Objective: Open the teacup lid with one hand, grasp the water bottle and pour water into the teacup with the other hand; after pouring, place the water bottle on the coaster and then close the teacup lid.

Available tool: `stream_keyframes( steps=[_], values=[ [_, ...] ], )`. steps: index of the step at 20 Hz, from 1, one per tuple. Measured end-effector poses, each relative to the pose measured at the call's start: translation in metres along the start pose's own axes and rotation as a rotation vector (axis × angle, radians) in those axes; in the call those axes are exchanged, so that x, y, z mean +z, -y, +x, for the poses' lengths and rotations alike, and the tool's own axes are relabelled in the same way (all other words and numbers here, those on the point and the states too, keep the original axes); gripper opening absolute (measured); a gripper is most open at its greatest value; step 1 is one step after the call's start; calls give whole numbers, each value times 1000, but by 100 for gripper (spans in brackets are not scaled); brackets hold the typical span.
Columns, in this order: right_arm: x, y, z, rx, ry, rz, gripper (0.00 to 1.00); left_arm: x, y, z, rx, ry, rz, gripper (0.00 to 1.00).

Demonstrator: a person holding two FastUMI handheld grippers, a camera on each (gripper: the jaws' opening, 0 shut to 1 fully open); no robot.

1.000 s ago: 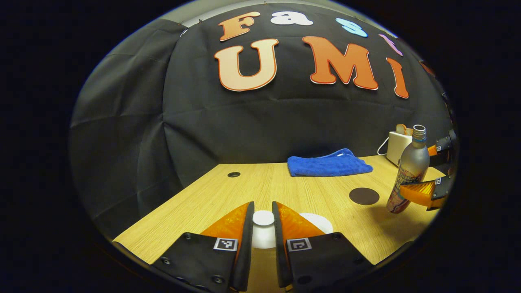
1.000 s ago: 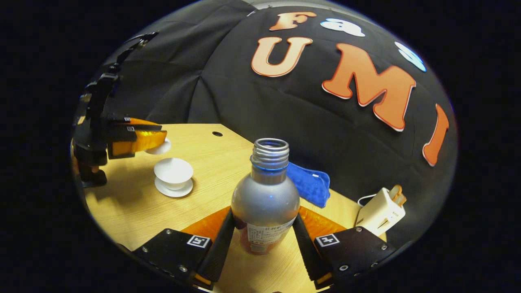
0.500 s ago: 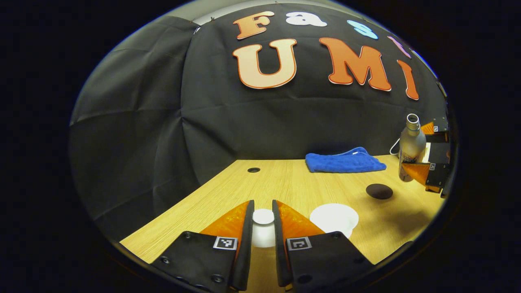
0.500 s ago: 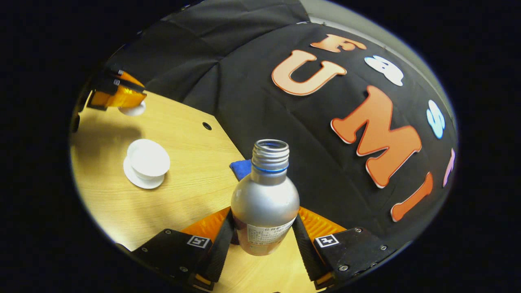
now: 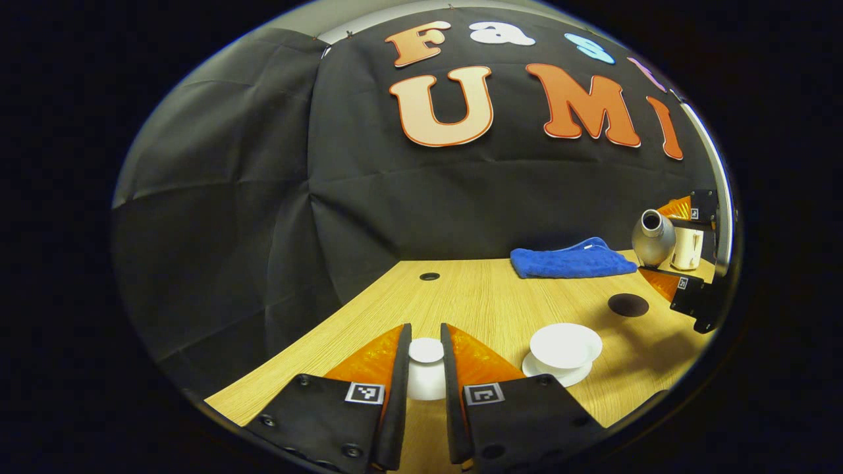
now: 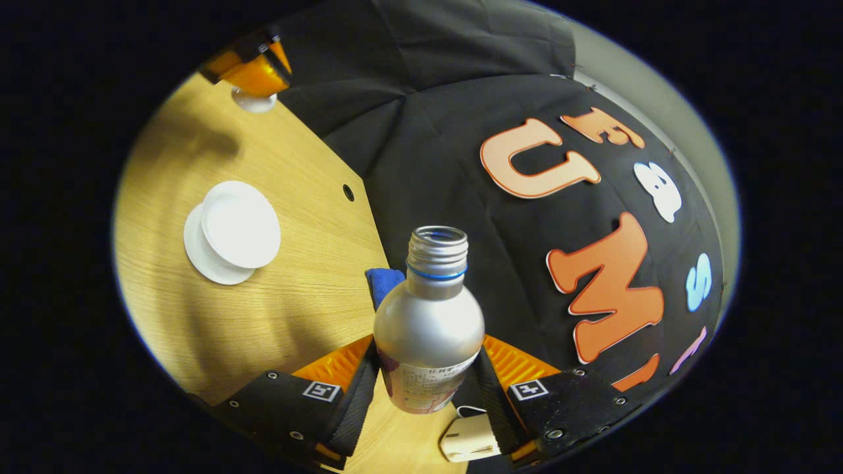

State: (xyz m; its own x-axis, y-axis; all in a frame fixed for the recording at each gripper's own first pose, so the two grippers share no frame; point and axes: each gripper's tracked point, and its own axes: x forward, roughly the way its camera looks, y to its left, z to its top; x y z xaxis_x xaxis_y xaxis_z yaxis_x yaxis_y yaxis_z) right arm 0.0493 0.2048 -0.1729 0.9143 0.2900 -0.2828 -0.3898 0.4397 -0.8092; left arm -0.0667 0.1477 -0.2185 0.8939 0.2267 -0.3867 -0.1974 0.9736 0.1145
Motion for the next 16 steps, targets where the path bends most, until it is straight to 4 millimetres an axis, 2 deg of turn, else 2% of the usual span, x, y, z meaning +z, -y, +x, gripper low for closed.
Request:
stream_keyframes(
  steps=[3,6,8,14,15,16],
  values=[
    [7,-5,0,-4,25,-60,79,-4,-7,-1,8,-6,-7,30],
    [15,-7,10,-34,46,-152,78,-7,-14,-2,19,-7,-11,30],
    [18,-8,6,-59,60,-211,78,-10,-18,-1,24,-10,-14,30],
    [18,-9,8,-118,86,-353,78,-17,-24,-1,35,-19,-22,30],
    [18,-10,7,-127,90,-373,78,-17,-24,-1,35,-20,-24,27],
    [20,-10,7,-136,95,-390,78,-19,-26,-2,36,-20,-26,30]
  ],
)
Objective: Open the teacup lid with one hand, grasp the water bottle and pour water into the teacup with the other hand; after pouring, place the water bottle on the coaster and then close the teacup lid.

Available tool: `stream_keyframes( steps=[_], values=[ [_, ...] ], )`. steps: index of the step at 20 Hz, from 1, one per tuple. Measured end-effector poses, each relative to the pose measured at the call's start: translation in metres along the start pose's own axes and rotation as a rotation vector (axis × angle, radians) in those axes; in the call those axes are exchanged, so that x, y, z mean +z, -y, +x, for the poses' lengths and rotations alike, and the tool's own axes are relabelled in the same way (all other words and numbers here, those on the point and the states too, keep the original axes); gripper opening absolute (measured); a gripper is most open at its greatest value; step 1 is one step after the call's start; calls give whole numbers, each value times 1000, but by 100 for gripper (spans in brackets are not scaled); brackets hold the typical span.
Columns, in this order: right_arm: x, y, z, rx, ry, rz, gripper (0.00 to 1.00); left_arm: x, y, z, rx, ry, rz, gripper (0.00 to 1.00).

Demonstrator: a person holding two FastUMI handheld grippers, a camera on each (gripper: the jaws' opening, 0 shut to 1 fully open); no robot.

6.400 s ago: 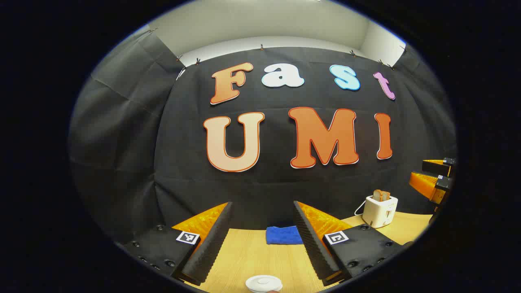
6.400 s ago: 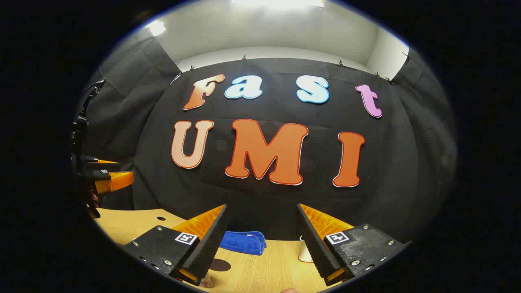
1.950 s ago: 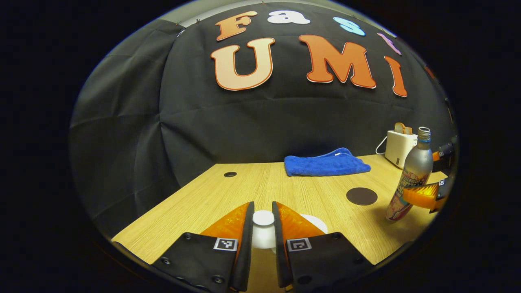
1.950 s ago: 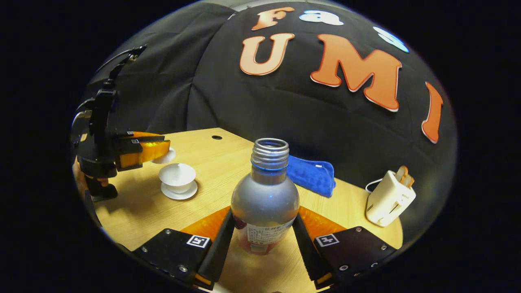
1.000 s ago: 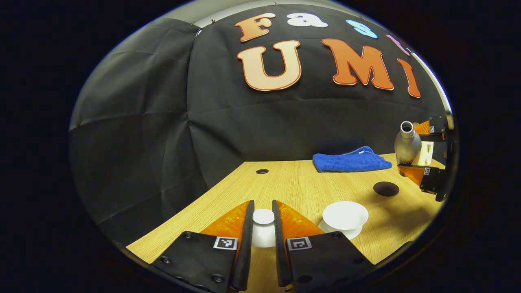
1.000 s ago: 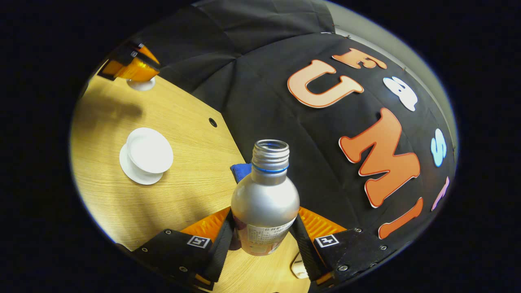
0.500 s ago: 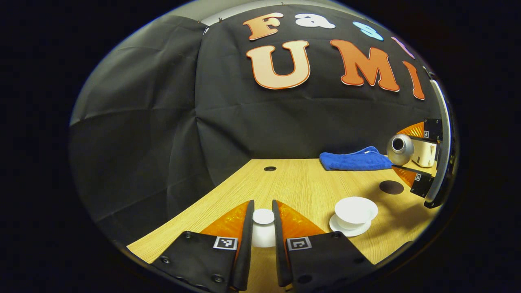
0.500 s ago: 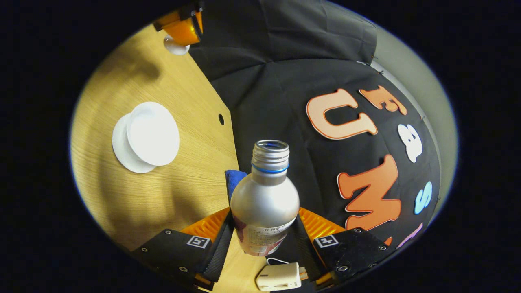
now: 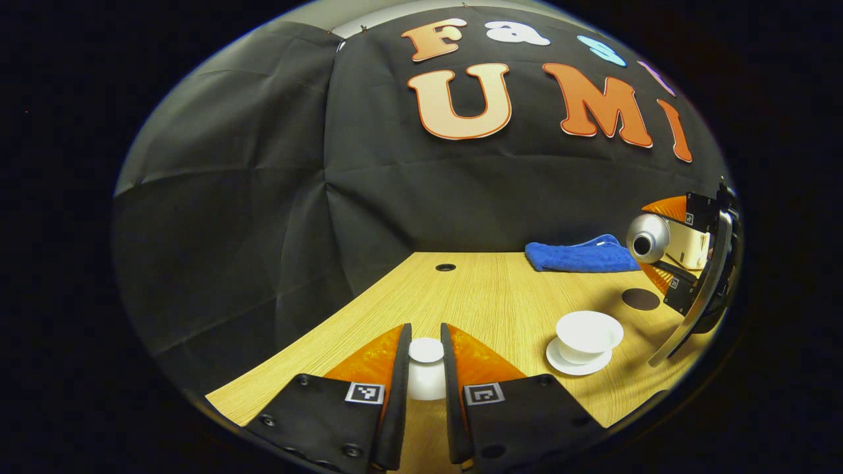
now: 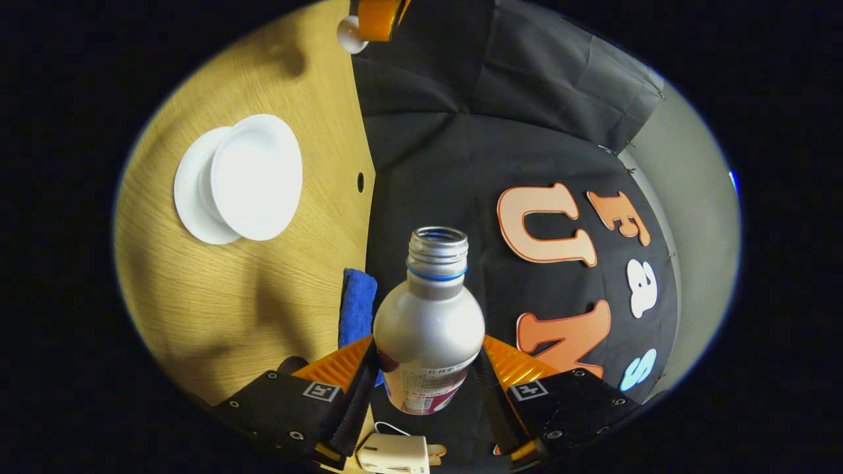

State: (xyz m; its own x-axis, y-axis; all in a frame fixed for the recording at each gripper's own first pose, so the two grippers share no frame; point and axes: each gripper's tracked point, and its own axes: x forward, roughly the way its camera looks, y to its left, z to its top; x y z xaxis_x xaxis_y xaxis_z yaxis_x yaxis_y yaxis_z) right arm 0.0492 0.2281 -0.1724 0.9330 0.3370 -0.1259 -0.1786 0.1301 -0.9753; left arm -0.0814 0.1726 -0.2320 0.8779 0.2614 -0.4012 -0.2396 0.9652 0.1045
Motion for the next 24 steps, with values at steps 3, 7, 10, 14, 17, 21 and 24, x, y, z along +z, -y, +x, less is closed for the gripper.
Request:
stream_keyframes(
  steps=[3,7,10,14,17,21,24],
  values=[
    [7,3,-2,-28,21,-48,78,-1,-2,-1,1,-1,-5,30],
    [10,8,-4,-58,48,-101,78,-3,-6,-6,9,-3,-9,30],
    [14,13,-6,-82,61,-137,78,-3,-9,-7,16,0,-11,30],
    [13,19,-3,-104,72,-201,78,-2,-10,-9,19,3,-11,30],
    [13,23,-1,-110,79,-229,78,-2,-9,-12,17,2,-16,30],
    [11,28,1,-118,82,-247,78,-1,-9,-11,18,5,-17,30],
    [8,35,6,-126,82,-263,78,0,-12,-13,23,8,-16,30]
  ],
)
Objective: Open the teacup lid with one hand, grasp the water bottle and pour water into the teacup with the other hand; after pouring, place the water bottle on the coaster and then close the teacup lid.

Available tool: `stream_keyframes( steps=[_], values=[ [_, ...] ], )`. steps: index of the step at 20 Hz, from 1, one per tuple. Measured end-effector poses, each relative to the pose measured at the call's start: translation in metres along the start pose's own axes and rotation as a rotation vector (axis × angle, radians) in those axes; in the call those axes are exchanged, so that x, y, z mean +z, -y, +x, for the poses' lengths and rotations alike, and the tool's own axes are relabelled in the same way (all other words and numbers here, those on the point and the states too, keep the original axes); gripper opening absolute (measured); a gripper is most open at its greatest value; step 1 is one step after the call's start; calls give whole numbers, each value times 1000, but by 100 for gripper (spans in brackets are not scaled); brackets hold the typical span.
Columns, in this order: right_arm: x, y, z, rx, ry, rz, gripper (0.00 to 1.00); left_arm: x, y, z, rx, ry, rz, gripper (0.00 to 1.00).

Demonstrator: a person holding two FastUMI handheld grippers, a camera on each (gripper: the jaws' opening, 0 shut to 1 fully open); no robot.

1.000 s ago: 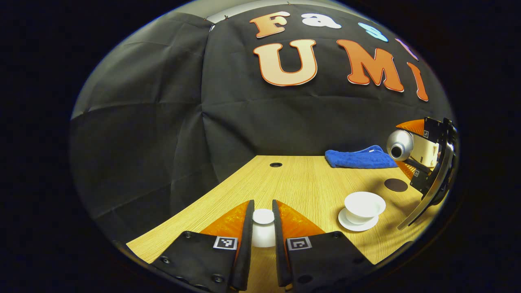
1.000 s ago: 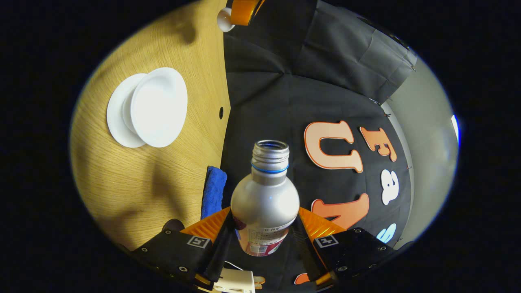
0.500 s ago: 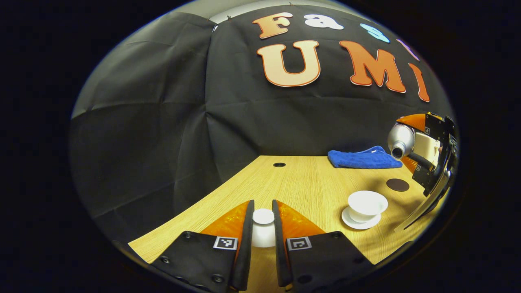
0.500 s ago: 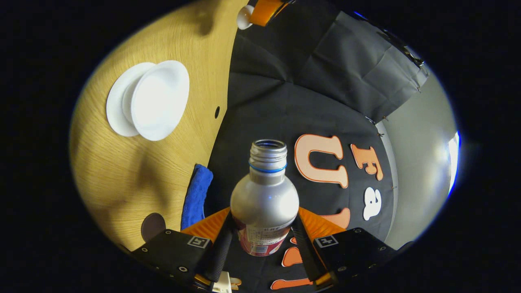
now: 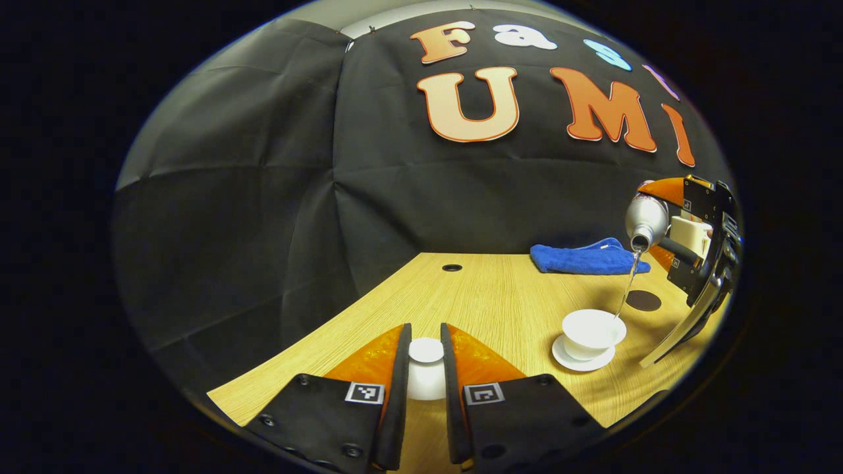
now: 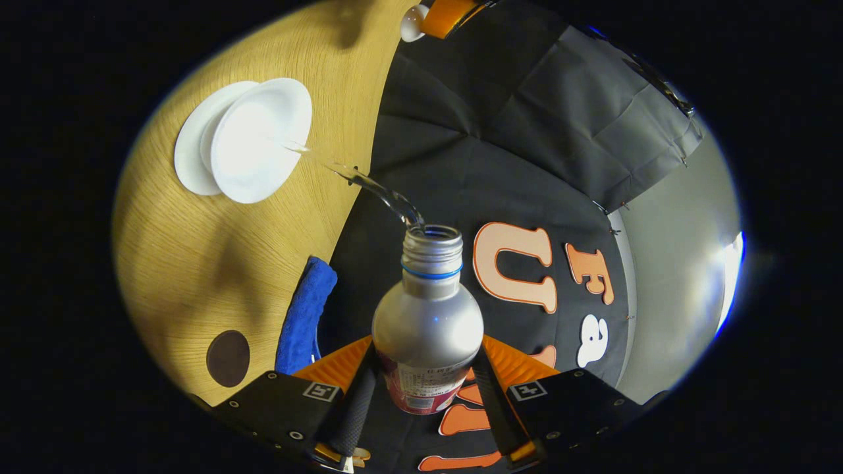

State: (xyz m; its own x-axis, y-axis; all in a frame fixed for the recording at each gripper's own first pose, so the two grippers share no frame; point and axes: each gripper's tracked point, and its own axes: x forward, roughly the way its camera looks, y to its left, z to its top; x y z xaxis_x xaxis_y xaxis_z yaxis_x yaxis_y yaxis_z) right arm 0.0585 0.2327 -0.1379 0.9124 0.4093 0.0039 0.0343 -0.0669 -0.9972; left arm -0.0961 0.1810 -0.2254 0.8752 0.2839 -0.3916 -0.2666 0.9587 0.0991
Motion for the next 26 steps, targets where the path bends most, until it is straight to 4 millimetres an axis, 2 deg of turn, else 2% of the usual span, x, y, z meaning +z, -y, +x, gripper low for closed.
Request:
stream_keyframes(
  steps=[13,17,26],
  values=[
    [-6,33,18,-63,25,-53,78,2,-1,-1,1,13,3,30],
    [-3,29,18,-61,39,-78,78,2,-1,-1,4,8,2,30],
    [18,0,14,-30,86,-139,78,-1,-1,-2,7,1,-5,30]
  ],
)
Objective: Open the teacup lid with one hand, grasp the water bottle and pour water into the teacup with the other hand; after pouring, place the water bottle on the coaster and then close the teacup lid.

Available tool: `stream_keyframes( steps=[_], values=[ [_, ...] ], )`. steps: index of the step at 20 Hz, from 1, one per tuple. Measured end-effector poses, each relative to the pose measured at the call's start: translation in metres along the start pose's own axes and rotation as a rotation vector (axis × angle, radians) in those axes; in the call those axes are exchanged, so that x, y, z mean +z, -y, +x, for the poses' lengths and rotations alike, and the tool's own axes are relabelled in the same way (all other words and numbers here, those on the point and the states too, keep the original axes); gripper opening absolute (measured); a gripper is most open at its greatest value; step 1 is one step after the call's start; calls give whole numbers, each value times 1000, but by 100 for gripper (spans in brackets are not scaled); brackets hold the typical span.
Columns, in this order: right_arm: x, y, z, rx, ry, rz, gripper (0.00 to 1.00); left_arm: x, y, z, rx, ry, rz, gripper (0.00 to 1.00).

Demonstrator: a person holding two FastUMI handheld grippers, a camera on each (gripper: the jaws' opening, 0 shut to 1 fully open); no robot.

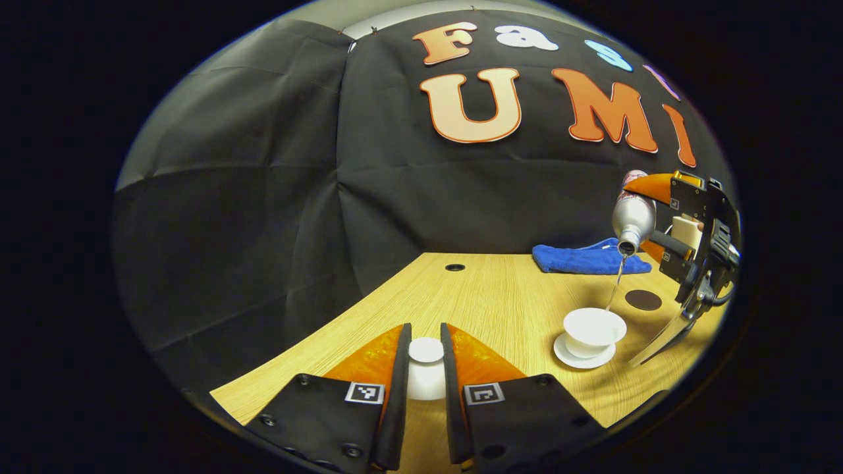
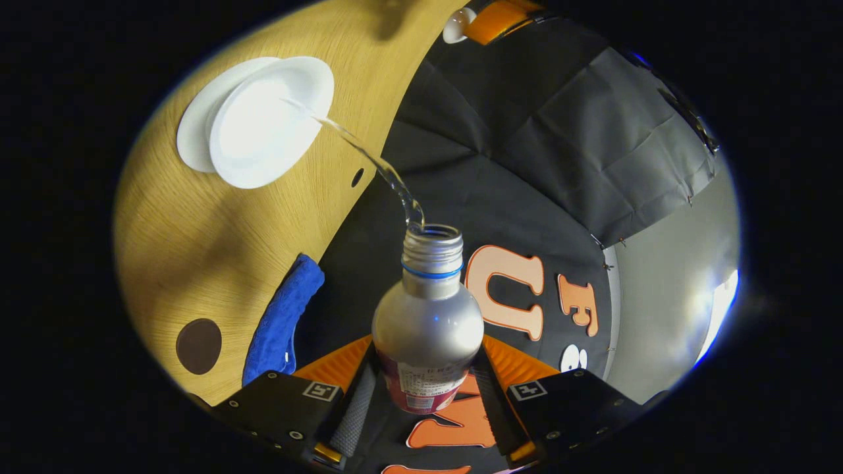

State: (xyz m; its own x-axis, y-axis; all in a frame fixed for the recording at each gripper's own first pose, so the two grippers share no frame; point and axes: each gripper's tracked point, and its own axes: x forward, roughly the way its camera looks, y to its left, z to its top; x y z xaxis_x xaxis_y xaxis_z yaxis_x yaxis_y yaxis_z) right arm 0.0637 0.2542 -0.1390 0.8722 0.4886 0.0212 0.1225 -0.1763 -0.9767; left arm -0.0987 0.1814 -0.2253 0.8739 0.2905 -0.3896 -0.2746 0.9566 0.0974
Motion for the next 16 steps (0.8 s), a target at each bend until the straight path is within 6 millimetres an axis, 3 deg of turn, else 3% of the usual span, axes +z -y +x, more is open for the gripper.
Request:
stream_keyframes(
  steps=[16],
  values=[
    [16,-13,-3,14,53,-79,78,0,0,-3,2,-2,-1,30]
  ],
)
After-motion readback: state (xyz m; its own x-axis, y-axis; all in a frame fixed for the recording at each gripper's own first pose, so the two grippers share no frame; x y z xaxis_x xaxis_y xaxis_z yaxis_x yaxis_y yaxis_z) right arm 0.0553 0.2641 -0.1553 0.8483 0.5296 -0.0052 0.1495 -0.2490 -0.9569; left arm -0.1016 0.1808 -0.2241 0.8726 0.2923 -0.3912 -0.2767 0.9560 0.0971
